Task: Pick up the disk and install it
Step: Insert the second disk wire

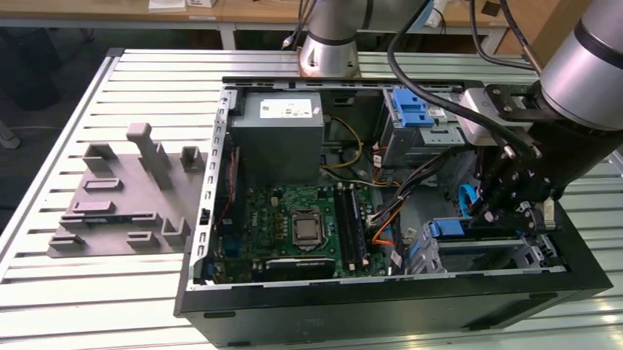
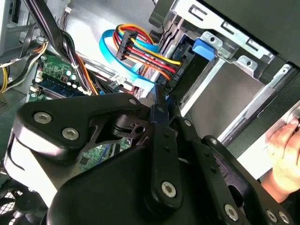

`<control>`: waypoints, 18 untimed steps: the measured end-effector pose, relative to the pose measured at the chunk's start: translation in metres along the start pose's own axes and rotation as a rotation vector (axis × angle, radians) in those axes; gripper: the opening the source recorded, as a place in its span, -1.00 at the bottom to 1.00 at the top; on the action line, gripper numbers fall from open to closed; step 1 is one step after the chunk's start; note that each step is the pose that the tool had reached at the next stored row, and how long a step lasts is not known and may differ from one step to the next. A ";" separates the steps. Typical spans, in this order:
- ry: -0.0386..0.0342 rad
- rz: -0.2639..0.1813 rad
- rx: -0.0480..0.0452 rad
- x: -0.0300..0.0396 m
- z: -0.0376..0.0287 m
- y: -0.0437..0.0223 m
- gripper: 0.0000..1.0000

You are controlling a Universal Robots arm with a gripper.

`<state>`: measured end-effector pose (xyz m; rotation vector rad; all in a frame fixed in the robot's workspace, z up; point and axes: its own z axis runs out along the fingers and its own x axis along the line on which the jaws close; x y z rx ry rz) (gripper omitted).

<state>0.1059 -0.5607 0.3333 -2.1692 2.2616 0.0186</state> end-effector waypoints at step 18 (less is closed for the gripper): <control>0.0002 0.000 0.0000 0.0001 0.0036 -0.0005 -0.68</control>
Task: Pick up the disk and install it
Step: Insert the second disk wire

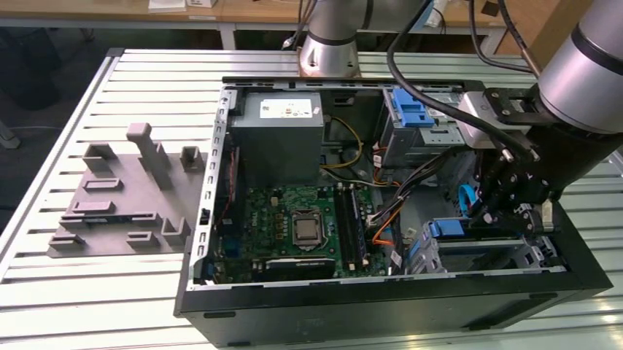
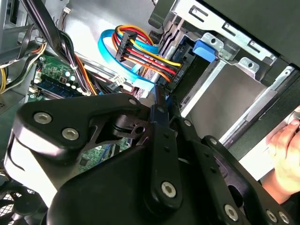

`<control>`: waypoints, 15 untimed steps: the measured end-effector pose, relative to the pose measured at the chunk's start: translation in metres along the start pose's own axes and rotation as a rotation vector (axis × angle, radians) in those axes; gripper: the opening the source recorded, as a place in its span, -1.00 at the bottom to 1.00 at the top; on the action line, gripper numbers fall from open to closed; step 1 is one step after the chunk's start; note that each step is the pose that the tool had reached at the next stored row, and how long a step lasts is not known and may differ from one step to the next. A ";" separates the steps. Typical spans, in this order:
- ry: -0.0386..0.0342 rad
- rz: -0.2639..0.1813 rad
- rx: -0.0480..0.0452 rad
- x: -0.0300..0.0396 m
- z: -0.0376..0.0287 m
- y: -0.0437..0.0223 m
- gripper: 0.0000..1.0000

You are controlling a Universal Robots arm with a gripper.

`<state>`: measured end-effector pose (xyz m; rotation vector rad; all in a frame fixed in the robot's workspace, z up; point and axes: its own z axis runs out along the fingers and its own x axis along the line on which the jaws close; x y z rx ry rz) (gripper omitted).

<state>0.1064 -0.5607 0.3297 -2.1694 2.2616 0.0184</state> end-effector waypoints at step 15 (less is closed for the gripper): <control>-0.0036 0.000 -0.0011 -0.0001 -0.0103 0.0000 -0.41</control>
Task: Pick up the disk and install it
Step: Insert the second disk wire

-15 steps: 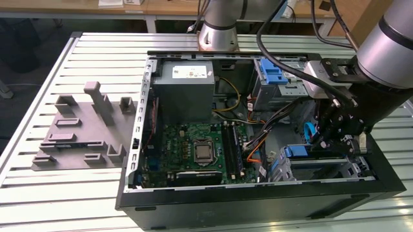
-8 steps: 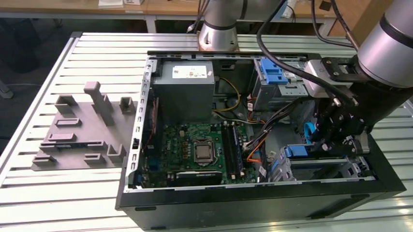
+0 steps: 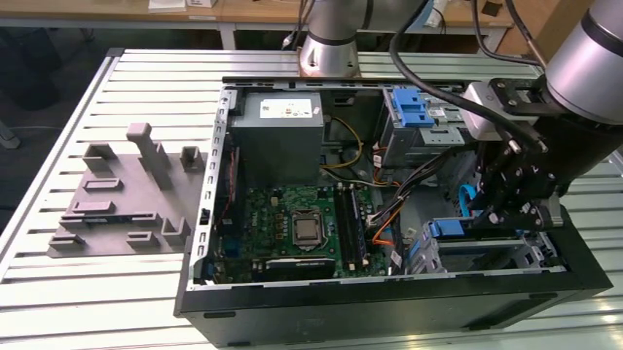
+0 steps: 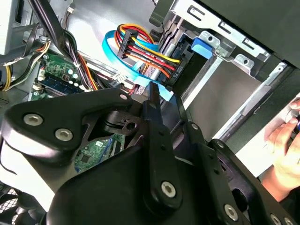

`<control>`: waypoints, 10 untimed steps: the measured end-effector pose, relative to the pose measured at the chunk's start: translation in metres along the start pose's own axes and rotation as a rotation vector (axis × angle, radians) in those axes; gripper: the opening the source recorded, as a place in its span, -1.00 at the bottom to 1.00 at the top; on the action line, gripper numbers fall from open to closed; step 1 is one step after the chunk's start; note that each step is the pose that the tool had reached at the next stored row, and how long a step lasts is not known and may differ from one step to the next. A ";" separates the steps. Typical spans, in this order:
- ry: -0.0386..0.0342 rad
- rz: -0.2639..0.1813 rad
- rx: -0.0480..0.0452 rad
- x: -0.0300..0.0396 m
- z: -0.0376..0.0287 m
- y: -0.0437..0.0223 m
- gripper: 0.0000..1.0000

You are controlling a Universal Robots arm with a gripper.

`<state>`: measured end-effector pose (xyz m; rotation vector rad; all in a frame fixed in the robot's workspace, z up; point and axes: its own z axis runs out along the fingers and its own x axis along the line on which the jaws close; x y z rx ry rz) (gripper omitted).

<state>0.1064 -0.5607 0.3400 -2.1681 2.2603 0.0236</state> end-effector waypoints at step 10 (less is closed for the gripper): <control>-0.0003 0.000 -0.0014 -0.0002 -0.0133 0.0001 -0.44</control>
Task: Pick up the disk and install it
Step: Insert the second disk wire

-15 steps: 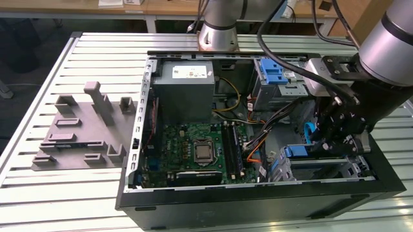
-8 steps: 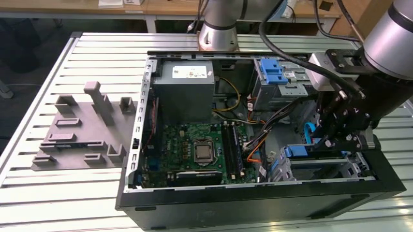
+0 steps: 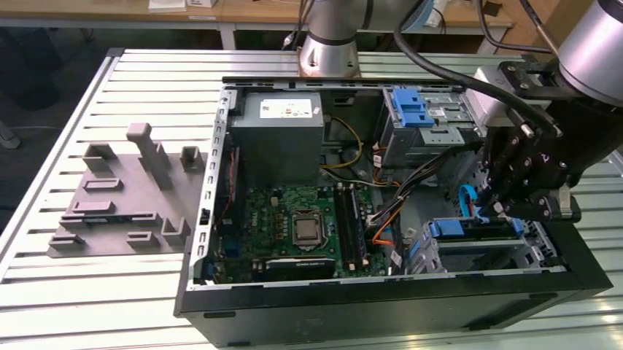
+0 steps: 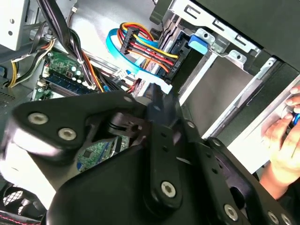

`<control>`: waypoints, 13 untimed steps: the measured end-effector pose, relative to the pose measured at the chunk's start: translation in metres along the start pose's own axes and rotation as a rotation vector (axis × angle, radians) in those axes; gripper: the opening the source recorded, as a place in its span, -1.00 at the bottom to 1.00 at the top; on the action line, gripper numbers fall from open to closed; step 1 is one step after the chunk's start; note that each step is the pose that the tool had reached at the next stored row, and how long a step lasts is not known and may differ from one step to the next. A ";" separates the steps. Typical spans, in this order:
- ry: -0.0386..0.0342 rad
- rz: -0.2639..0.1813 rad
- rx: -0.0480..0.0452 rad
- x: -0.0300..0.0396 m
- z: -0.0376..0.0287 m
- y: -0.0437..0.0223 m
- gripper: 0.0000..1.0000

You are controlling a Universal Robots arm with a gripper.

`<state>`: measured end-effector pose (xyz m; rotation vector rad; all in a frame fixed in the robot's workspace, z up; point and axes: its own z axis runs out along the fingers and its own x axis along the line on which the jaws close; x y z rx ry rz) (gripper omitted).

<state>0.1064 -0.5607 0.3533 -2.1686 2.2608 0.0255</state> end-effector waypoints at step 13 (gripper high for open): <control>0.0003 0.000 -0.0007 0.0000 -0.0008 0.0000 -0.79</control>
